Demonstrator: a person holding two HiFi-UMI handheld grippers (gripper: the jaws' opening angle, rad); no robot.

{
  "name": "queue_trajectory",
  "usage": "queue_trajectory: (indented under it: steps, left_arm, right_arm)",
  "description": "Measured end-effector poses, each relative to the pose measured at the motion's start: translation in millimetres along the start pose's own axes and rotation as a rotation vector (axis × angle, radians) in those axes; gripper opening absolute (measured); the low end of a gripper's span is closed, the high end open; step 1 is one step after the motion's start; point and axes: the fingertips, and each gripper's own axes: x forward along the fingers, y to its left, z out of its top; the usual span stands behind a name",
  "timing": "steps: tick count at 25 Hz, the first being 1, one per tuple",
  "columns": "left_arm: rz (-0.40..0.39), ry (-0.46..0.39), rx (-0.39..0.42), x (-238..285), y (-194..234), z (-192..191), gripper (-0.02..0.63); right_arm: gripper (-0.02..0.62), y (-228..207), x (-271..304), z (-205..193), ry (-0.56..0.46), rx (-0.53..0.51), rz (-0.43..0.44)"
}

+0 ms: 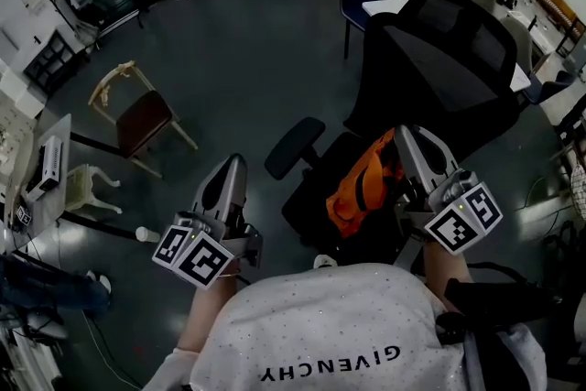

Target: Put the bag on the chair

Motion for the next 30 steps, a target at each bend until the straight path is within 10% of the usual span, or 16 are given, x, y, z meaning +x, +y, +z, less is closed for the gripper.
queue_trajectory:
  steps: [30]
  left_arm:
    - [0.167,0.149,-0.039,58.3,83.0,-68.4,0.002]
  right_arm:
    - [0.015,-109.4,63.0,-114.0,0.226,0.111,-0.06]
